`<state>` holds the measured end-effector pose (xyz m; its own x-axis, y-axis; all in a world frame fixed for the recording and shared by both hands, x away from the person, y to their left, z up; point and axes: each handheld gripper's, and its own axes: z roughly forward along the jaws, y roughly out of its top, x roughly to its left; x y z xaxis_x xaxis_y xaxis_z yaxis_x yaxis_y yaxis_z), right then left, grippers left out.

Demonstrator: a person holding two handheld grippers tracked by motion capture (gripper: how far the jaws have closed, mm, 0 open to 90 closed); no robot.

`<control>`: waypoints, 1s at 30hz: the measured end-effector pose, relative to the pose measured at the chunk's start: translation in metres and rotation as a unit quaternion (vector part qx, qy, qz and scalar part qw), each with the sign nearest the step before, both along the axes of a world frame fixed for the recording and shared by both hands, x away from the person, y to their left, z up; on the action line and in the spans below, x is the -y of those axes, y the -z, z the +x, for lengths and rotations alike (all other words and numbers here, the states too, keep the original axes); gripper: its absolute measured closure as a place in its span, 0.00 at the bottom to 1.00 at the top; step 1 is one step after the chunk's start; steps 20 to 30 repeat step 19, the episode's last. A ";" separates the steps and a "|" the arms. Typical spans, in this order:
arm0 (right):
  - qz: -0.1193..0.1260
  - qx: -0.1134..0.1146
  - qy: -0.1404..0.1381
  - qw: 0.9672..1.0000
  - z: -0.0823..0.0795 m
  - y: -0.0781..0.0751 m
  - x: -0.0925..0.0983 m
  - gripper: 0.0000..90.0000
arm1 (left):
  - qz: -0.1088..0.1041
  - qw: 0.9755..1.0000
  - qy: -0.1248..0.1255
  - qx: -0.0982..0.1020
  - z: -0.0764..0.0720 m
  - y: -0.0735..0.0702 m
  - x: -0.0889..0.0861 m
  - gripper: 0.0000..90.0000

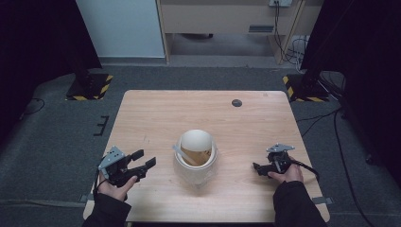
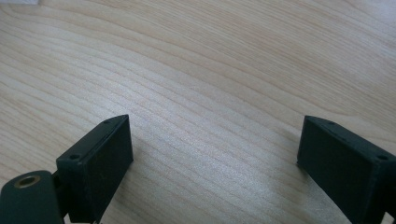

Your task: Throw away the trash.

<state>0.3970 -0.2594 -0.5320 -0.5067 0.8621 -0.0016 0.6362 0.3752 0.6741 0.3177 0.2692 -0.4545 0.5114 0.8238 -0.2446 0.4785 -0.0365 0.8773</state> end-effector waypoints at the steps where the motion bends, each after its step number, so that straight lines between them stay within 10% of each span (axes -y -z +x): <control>1: 0.000 0.000 -0.001 1.000 0.000 0.000 0.000 0.12 | 0.011 1.000 -0.006 -0.009 0.003 0.005 -0.003 0.32; 6: 0.001 0.001 0.000 1.000 0.000 0.001 0.000 0.10 | 0.065 0.997 -0.027 -0.037 0.013 0.022 -0.012 0.25; 7: 0.002 0.001 0.001 1.000 0.001 0.001 0.001 0.09 | 0.101 0.993 -0.026 -0.049 0.019 0.031 -0.016 0.22; 13: 0.005 0.004 -0.001 1.000 0.001 0.002 0.002 0.08 | 0.154 0.984 -0.029 -0.088 0.032 0.051 -0.023 0.18; 19: 0.007 0.007 0.000 1.000 0.002 0.004 0.003 0.06 | 0.171 0.979 -0.033 -0.108 0.036 0.060 -0.026 0.16; 30: 0.007 0.007 0.000 1.000 0.002 0.004 0.003 0.06 | 0.171 0.979 -0.033 -0.108 0.036 0.060 -0.026 0.16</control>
